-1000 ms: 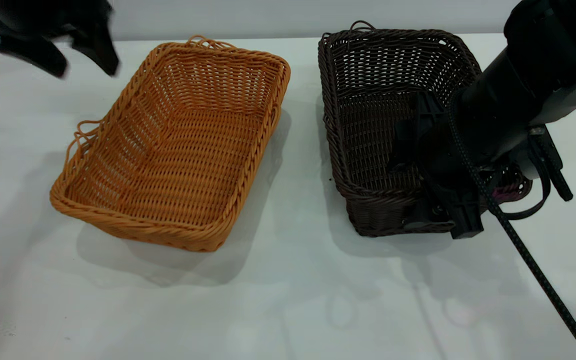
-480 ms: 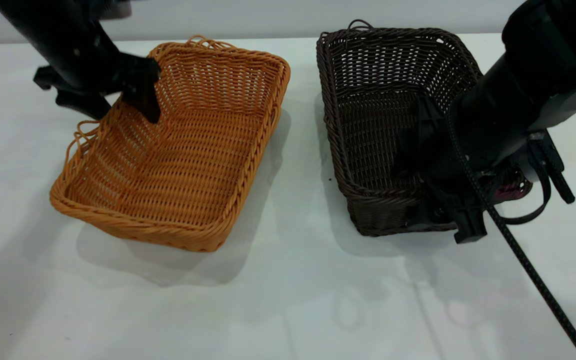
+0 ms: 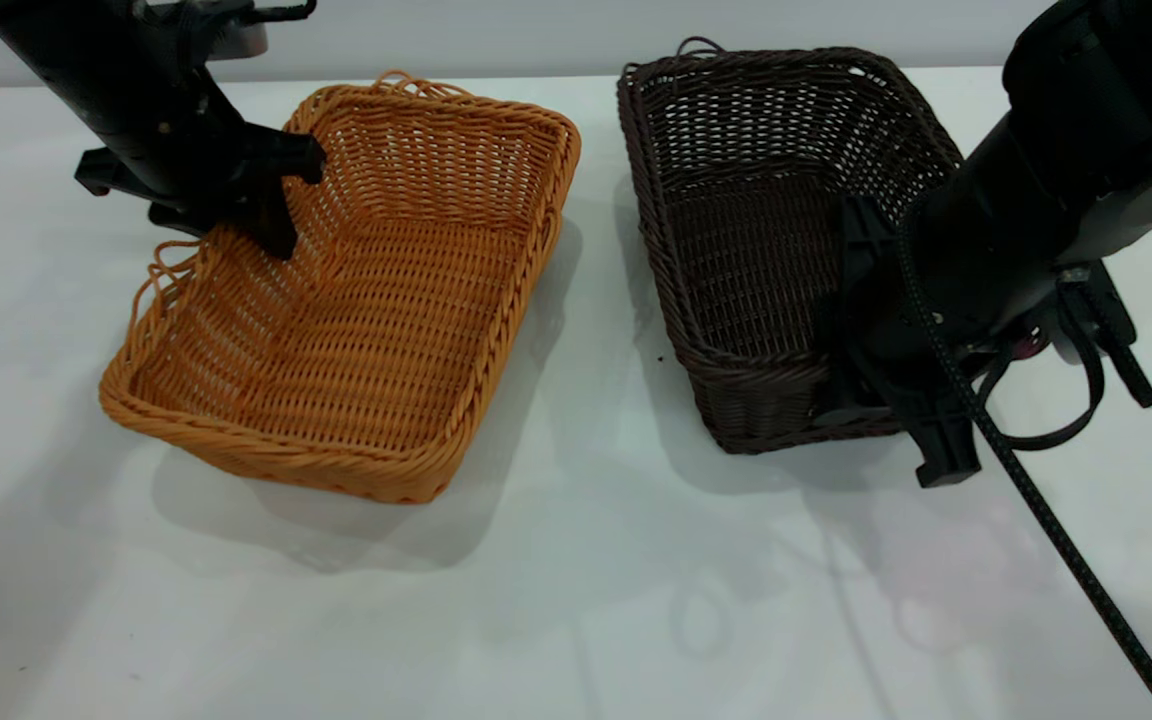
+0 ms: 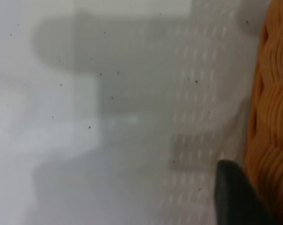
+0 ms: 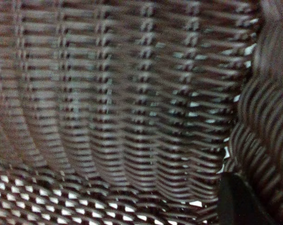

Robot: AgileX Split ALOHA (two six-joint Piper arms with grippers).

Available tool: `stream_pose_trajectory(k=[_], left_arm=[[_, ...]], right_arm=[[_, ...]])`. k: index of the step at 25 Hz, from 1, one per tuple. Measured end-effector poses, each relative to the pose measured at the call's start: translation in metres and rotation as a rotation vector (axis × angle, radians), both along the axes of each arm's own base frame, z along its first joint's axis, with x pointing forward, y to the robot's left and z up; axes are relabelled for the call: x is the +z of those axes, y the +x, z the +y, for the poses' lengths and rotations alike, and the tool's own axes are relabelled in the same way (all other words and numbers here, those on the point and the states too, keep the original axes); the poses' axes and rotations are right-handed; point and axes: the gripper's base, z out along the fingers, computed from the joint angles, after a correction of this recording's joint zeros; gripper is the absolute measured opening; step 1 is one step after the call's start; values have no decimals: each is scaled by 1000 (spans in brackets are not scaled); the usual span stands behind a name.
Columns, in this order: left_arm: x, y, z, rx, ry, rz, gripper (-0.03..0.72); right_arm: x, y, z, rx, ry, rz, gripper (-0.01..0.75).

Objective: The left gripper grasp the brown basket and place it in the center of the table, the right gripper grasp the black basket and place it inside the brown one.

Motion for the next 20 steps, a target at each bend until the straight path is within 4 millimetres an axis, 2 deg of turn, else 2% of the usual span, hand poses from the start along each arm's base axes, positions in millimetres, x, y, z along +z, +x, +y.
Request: stream_pose_trajectory(k=[2, 6, 9, 11, 13, 16, 18, 20], left_arm=[[0, 0, 0, -8, 3, -1, 95], [1, 3, 0, 2, 4, -33, 81], [2, 6, 1, -24, 18, -74, 81], [3, 9, 0, -94, 48, -121, 81], [4, 10, -4, -214, 93, -163, 81], [5, 8, -19, -491, 192, -231, 81], [5, 6, -38, -672, 251, -284, 81], [6, 2, -57, -837, 309, -337, 81]], right_arm=[[0, 1, 0, 1, -8, -4, 85], [8, 6, -6, 23, -15, -36, 85], [24, 19, -25, 100, -29, -103, 85], [39, 31, -45, 150, -10, -160, 85], [55, 45, -64, 215, 37, -229, 85], [85, 70, -97, 340, 100, -358, 85], [103, 84, -117, 421, 148, -426, 85], [122, 93, -128, 519, 198, -479, 85]])
